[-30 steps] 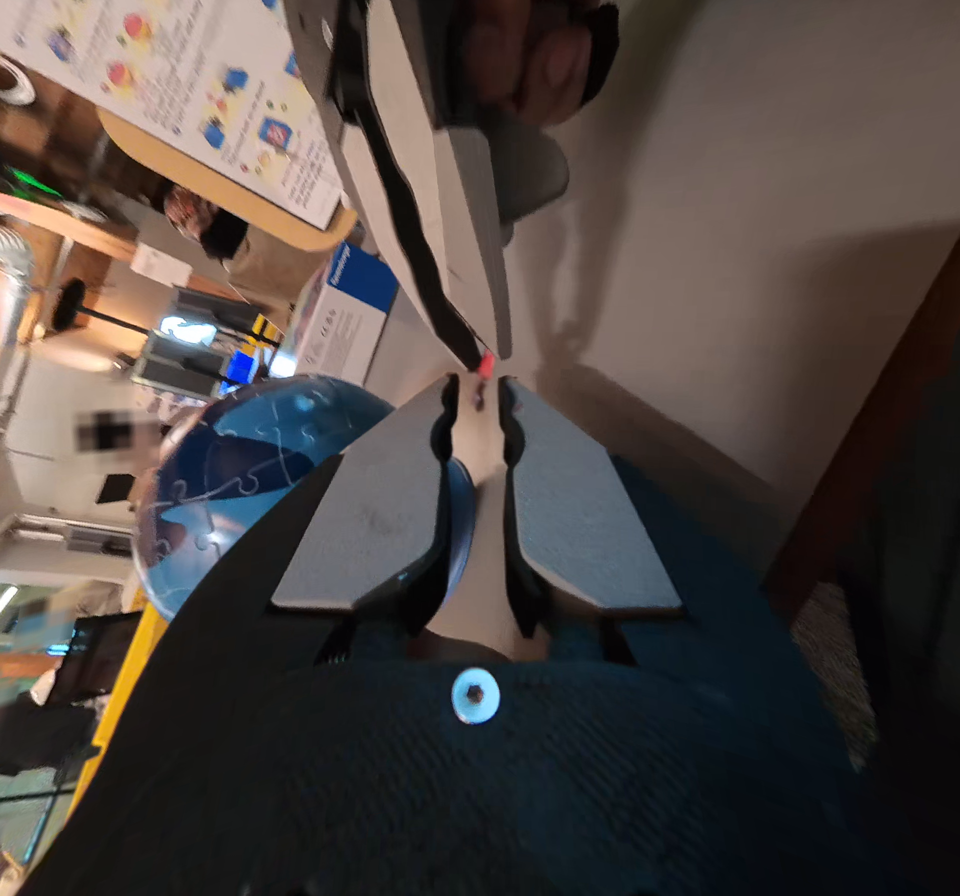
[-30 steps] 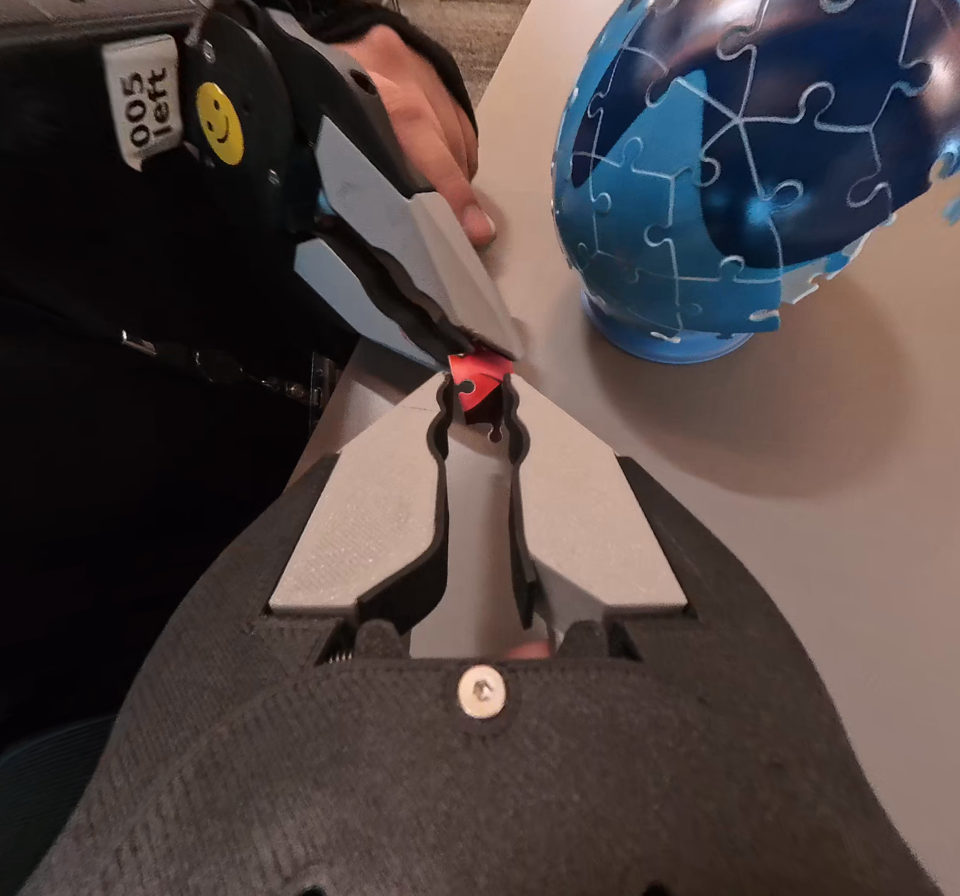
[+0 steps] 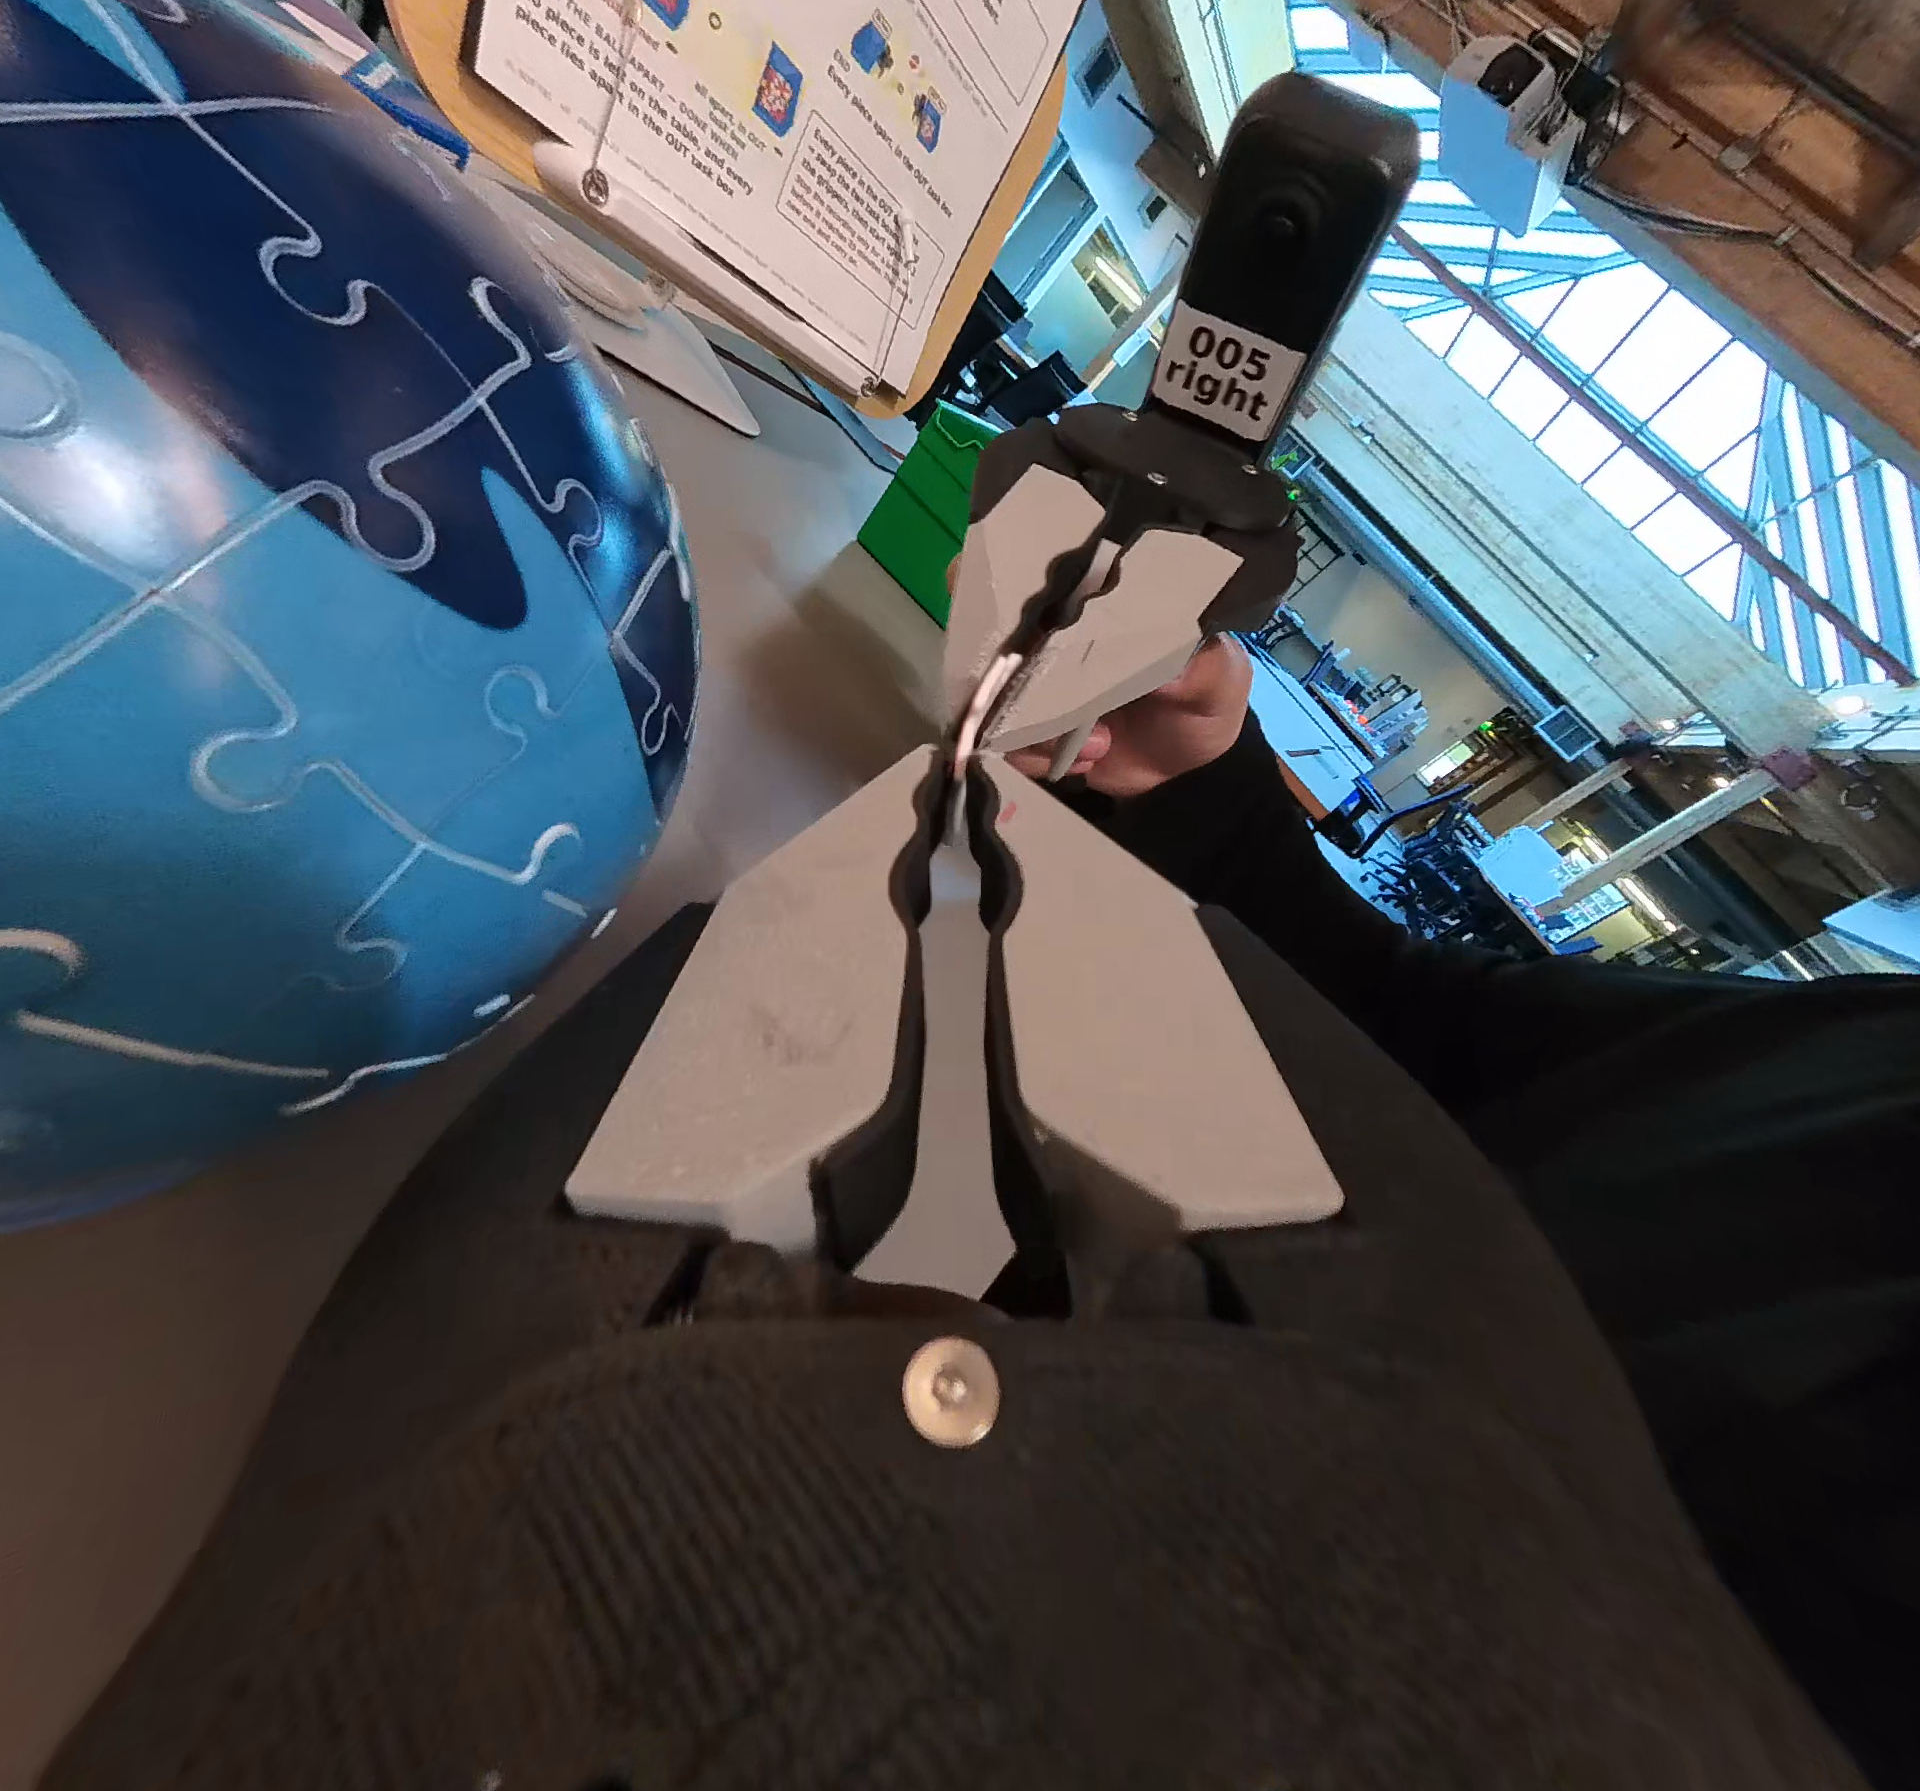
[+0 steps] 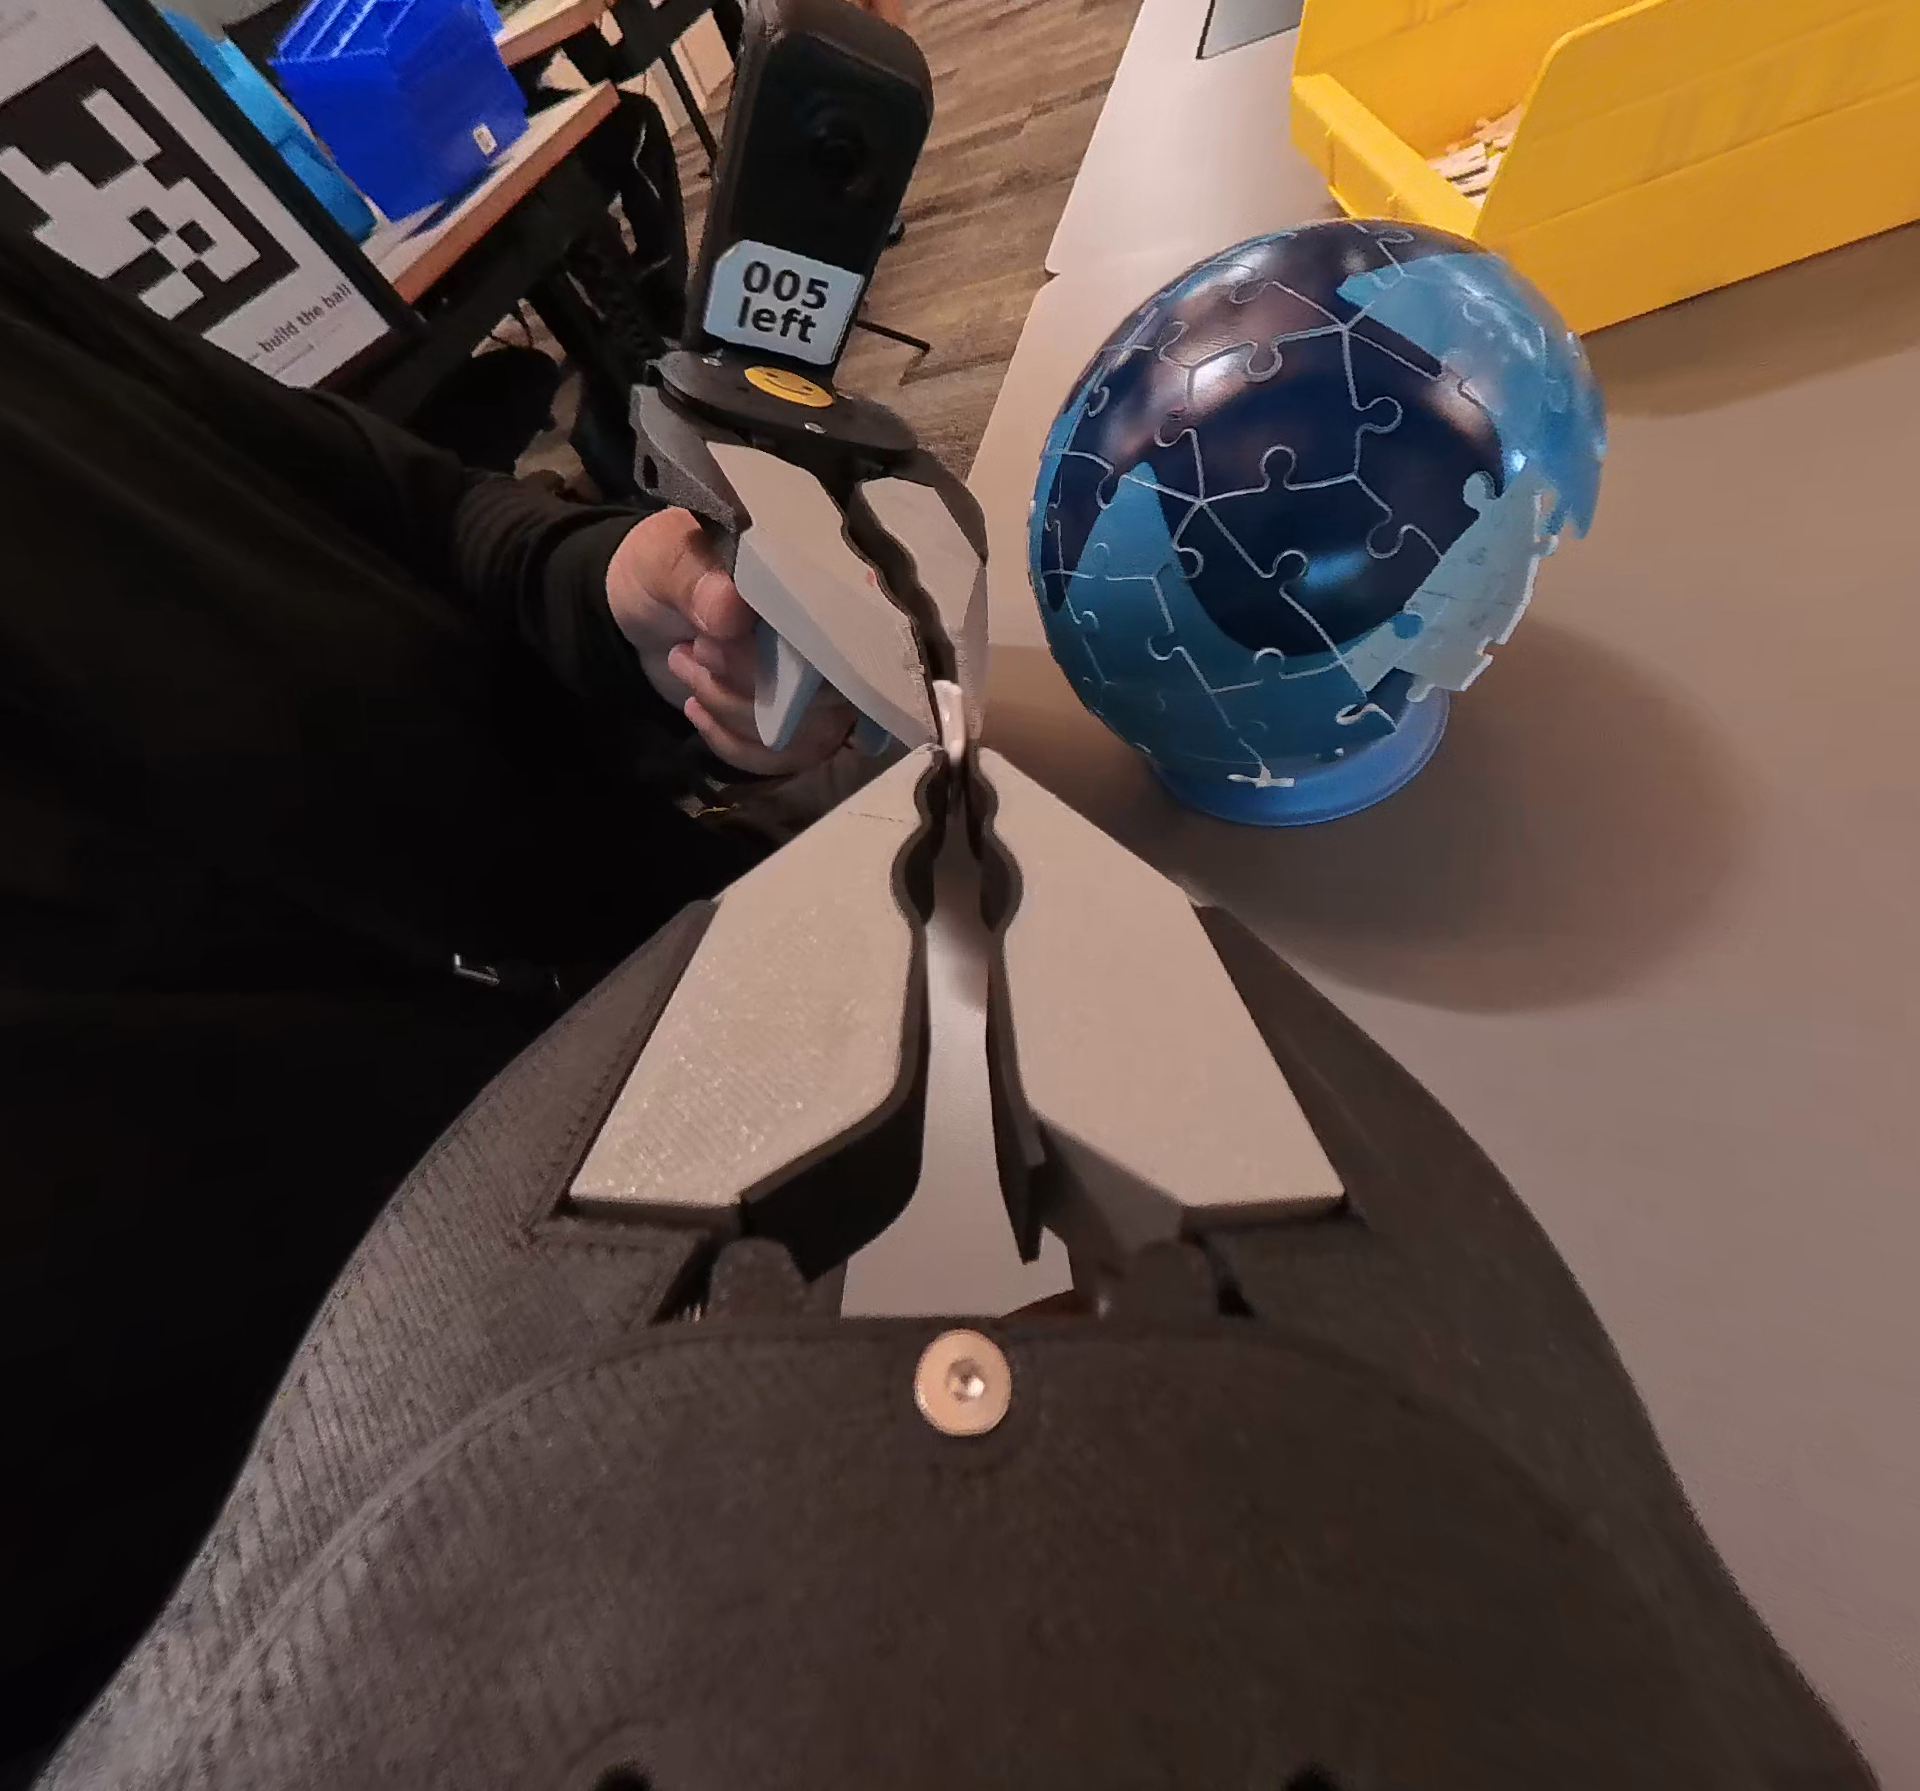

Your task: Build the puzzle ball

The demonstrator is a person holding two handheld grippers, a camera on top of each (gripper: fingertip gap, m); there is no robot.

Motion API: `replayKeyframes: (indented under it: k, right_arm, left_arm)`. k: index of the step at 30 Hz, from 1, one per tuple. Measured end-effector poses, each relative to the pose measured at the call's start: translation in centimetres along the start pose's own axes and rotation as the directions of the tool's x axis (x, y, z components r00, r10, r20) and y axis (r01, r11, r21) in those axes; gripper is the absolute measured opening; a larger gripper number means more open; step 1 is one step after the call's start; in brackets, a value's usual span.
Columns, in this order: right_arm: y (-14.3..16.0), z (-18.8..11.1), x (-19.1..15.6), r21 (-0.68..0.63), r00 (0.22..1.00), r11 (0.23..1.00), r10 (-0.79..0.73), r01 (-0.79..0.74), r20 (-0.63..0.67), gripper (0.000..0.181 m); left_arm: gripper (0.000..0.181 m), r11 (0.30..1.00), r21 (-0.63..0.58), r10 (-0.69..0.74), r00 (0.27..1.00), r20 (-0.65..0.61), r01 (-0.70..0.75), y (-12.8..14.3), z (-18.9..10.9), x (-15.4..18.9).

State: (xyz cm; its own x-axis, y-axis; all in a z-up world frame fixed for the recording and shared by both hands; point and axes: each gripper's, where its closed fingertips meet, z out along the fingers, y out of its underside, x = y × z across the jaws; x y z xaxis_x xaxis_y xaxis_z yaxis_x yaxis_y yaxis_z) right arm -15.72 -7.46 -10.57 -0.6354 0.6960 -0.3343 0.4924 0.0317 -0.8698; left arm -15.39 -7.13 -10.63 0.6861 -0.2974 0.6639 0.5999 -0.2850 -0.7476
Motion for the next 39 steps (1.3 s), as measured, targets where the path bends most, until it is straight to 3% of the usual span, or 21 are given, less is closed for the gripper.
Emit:
replayKeyframes:
  k: [3,6,11,16,24,31,39]
  right_arm:
    - [-0.2,-0.3,0.0,0.017,0.999,0.999,0.040,-0.040,0.016,0.000]
    - [-0.4,-0.8,0.7,0.042,0.994,0.993,0.109,-0.110,0.030,0.000]
    - [0.0,-1.3,1.4,0.059,0.976,0.975,0.209,-0.213,0.067,0.000]
    - [0.6,-1.0,1.4,0.044,0.943,0.951,0.297,-0.307,0.149,0.000]
    - [2.0,0.6,-0.7,-0.074,0.967,0.979,0.200,-0.191,0.159,0.000]
    - [3.4,1.2,-1.4,-0.178,0.982,0.979,0.124,-0.098,0.141,0.001]
    - [1.0,1.6,-1.0,-0.090,0.986,0.989,0.126,-0.116,0.114,0.002]
  left_arm:
    - [0.003,1.000,0.000,0.016,1.000,-0.006,-0.016,0.1,-0.2,0.1]
    - [0.019,0.998,-0.044,0.046,0.999,-0.012,-0.047,0.6,-0.5,0.2]
    - [0.020,0.965,-0.154,0.213,0.977,-0.016,-0.213,2.1,-1.9,0.8]
    - [0.021,0.905,-0.255,0.369,0.926,0.076,-0.340,3.5,-2.9,-1.2]
    - [0.025,0.862,-0.285,0.452,0.890,0.059,-0.419,4.1,-1.1,-0.3]
    - [0.002,0.862,-0.282,0.445,0.895,0.027,-0.420,4.5,-0.3,-0.1]
    - [0.000,0.976,-0.125,0.178,0.984,-0.030,-0.181,2.9,0.1,-0.2]
